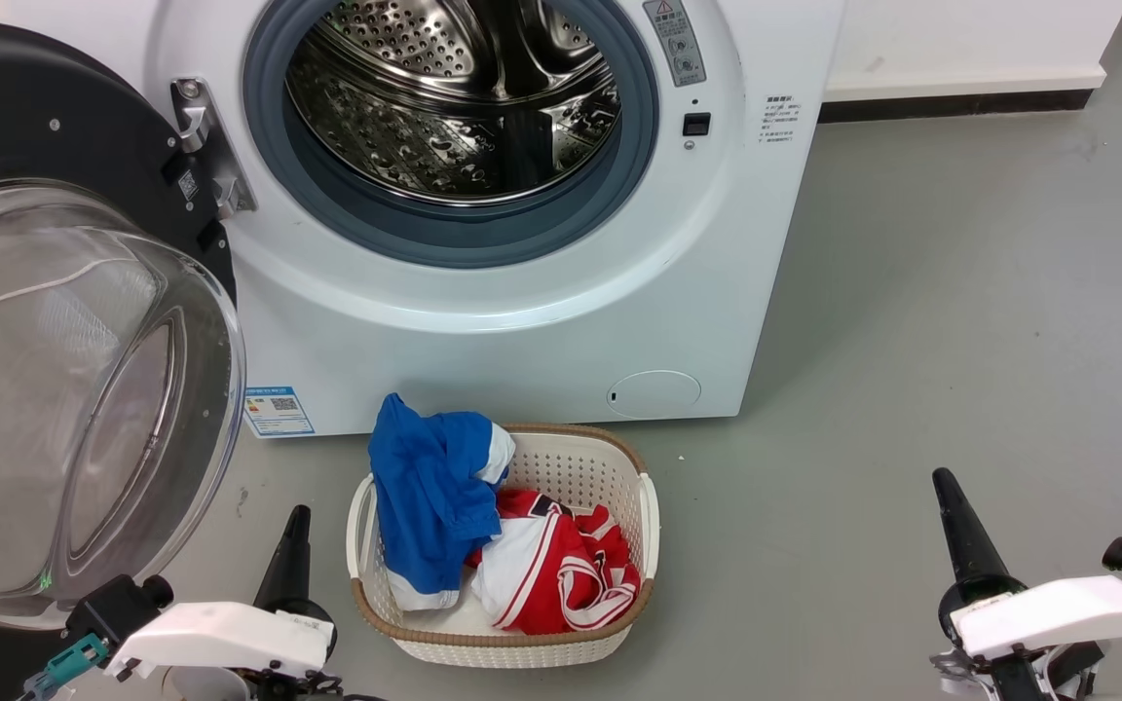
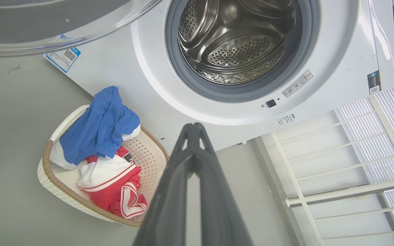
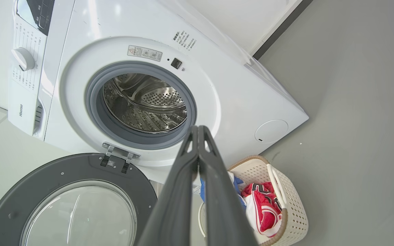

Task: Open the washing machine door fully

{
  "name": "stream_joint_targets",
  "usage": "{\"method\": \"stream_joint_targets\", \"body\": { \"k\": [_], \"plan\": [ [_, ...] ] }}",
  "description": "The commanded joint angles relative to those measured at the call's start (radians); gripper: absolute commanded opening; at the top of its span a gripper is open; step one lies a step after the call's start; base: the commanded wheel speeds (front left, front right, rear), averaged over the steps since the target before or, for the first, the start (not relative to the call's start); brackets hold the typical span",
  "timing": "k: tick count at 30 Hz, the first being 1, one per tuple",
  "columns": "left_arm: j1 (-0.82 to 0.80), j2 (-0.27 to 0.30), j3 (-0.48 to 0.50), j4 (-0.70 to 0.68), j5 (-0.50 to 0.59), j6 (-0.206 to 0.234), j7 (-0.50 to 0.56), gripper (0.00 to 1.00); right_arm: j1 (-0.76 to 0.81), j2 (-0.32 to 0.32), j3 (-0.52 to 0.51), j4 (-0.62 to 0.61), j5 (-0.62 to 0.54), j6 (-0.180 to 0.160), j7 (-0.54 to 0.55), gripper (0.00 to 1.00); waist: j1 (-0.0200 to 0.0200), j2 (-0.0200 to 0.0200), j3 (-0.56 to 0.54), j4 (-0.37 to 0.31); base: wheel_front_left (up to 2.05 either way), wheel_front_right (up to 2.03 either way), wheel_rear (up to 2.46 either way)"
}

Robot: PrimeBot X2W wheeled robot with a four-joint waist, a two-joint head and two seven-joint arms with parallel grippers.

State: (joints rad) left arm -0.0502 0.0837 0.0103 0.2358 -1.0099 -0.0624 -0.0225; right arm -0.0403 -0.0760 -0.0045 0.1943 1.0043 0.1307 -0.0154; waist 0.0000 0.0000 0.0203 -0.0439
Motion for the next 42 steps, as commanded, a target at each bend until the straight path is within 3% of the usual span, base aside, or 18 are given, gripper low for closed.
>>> {"method": "stream_joint_targets", "body": {
  "k": [1,42],
  "plan": [
    [-0.028,-0.001,0.009,-0.007,-0.031,-0.009,0.007,0.00,-0.022,-0.006,-0.005,-0.005,0.034,0.000,0.004,0.00,0.0000,0.0000,0.000,0.001,0.00,0.00,0.00],
    [-0.051,-0.022,0.073,0.004,-0.399,-0.049,0.092,0.00,-0.054,-0.003,-0.049,0.029,0.426,0.000,0.067,0.00,0.0000,0.0000,-0.010,0.026,0.00,0.00,0.00]
  ]
}}
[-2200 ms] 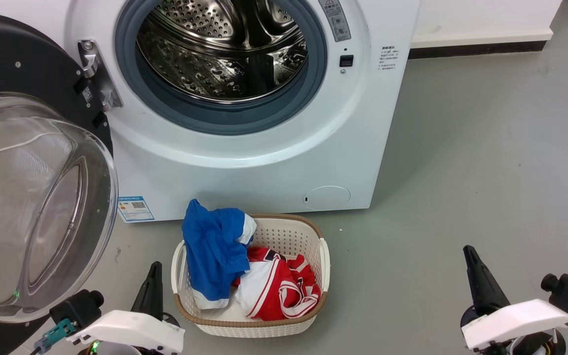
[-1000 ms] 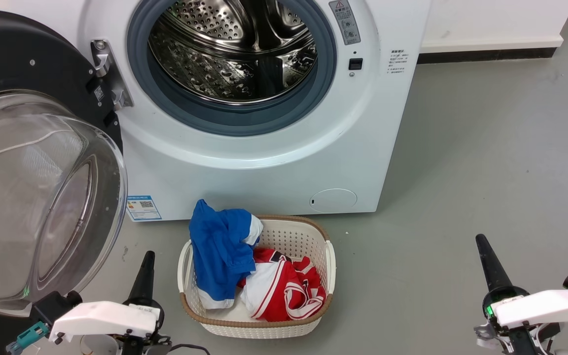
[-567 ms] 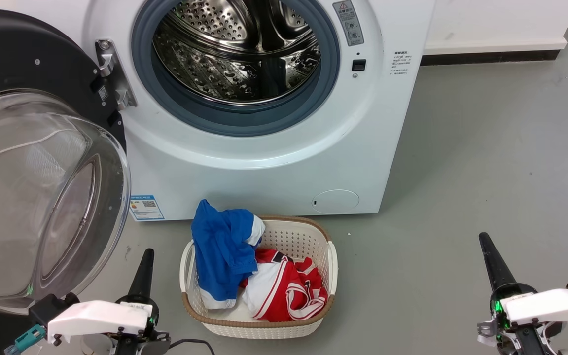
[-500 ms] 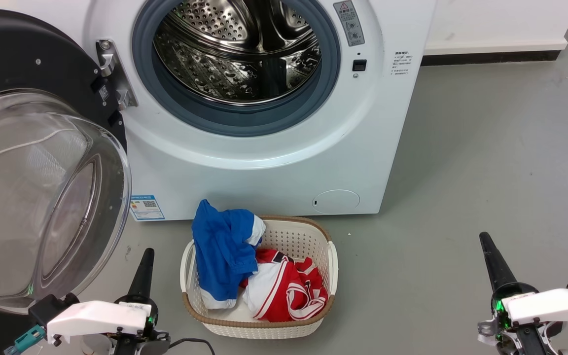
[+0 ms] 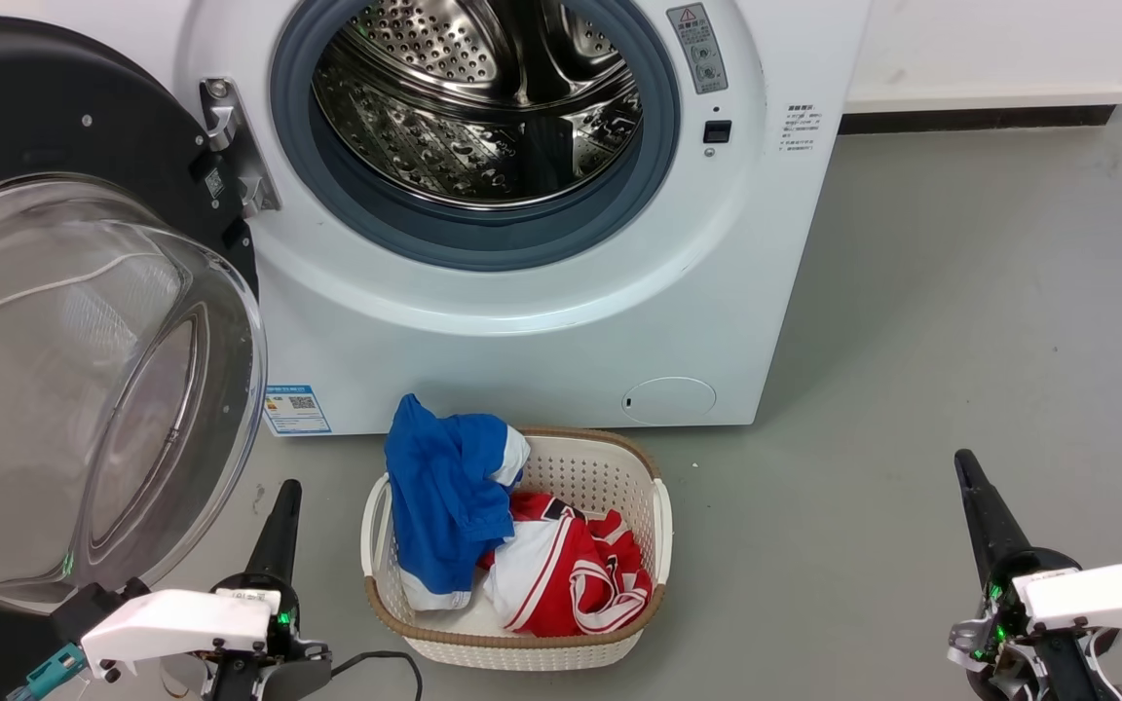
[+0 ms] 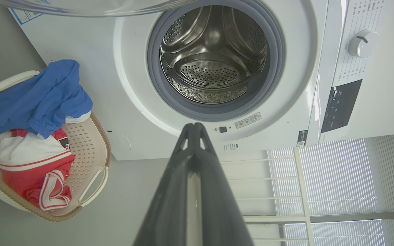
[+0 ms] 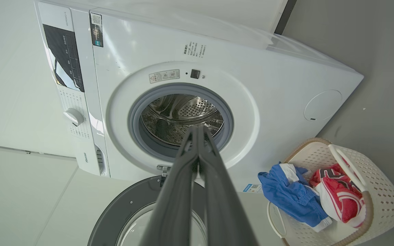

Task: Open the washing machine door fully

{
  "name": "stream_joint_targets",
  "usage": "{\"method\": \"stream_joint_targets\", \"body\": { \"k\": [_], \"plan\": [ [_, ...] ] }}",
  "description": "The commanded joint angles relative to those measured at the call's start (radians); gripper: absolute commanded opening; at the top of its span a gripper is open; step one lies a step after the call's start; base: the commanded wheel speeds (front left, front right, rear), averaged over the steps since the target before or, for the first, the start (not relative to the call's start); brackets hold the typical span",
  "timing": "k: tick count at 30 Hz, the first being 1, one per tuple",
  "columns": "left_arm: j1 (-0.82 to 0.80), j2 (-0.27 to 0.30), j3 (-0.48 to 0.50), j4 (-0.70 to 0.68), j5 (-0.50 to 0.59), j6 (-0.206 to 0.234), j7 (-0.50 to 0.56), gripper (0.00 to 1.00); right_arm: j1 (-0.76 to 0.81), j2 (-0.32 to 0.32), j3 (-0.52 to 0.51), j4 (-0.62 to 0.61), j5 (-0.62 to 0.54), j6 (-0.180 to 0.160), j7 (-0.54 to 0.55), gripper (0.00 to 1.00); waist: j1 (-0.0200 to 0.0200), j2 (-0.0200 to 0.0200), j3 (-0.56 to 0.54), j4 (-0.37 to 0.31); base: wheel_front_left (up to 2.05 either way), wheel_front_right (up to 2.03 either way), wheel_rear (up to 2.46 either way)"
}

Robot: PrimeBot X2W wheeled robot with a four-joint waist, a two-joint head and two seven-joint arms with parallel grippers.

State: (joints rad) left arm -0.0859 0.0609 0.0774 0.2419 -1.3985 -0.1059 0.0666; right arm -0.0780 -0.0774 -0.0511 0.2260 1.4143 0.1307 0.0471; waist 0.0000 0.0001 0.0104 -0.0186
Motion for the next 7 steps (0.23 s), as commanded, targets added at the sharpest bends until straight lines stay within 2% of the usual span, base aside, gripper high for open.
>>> {"method": "stream_joint_targets", "body": {
  "k": [1,7],
  "plan": [
    [-0.016,0.001,0.007,-0.002,-0.018,-0.007,0.005,0.00,-0.016,-0.002,-0.003,-0.002,0.023,0.000,0.005,0.00,0.0000,-0.0001,0.000,0.001,0.00,0.00,0.00],
    [-0.020,-0.002,0.015,-0.001,-0.063,-0.011,0.016,0.00,-0.021,-0.001,-0.010,0.003,0.070,0.000,0.014,0.00,0.0000,-0.0001,-0.002,0.004,0.00,0.00,0.00]
  ]
}}
